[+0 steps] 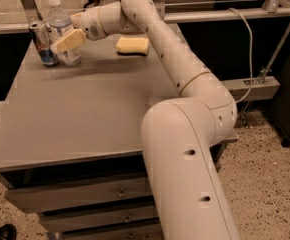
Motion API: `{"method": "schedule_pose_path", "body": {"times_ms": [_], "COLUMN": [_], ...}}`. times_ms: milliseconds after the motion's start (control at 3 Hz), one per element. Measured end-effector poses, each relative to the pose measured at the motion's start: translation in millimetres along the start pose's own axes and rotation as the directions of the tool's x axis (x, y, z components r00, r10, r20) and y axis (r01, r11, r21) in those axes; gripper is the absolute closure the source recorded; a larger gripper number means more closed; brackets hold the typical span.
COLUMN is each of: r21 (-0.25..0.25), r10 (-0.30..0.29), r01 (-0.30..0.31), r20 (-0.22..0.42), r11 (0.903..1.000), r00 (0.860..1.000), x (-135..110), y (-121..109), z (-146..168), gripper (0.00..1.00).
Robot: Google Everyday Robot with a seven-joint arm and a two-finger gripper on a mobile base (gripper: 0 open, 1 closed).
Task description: Move blue plastic bottle near redbull can
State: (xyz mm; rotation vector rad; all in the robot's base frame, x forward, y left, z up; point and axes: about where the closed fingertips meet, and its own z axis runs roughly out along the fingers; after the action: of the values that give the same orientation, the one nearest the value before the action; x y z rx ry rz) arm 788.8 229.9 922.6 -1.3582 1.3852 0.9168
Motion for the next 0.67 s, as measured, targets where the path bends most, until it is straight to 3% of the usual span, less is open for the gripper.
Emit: {"method": "schedule_pose_path", "body": {"times_ms": [333,667], "r21": [0.007,0.044], "r10": [-0.009,-0.032], "r01": [0.009,0.032], "r20": [-0.003,-0.008], "r11": [0.9999,0.9985], "r00": [1.000,0.999], "x": [-0.1,-2.9], "y": [-0.5,-0.9], "z": [-9.5,-42.7], "gripper": [0.00,0.00]}}
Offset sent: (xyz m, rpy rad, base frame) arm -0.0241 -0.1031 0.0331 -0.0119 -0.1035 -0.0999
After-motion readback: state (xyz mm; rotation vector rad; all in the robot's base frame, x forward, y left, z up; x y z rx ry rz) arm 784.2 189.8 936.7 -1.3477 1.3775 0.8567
